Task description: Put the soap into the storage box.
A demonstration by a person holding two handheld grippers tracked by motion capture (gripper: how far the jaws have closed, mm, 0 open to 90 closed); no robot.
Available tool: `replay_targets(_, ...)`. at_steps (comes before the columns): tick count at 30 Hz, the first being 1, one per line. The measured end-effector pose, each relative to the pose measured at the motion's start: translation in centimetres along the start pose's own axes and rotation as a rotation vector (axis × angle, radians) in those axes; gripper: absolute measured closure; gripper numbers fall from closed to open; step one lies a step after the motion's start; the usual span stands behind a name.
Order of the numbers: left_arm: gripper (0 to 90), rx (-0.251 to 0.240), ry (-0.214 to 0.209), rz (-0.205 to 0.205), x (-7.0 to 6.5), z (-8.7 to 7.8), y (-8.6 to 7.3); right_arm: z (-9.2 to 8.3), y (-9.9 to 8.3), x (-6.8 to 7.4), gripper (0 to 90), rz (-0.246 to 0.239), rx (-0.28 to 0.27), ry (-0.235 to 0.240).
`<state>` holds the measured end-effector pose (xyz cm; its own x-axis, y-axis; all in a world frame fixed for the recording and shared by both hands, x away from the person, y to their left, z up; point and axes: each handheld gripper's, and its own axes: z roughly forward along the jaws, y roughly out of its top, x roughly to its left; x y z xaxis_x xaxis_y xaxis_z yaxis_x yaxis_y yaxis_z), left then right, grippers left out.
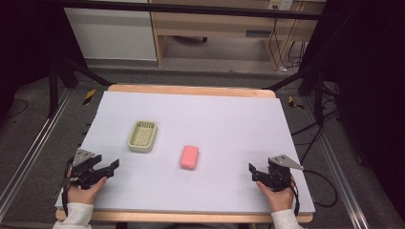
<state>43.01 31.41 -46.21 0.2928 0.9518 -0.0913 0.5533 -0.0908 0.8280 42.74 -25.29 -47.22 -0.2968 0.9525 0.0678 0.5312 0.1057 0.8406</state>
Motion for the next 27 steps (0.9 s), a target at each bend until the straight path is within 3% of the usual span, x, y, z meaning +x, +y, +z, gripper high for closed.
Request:
replay_targets(14, 28.0, -0.005, -0.046, 0.015, -1.4, -0.1, 0.3, 0.0, -0.4, 0.2, 19.0, -0.022, 0.029, -0.01)
replay_targets(27, 27.7, 0.001, -0.09, 0.054, -3.1, 0.2, 1.1, 0.0, -0.4, 0.4, 19.7, -0.04, 0.038, -0.007)
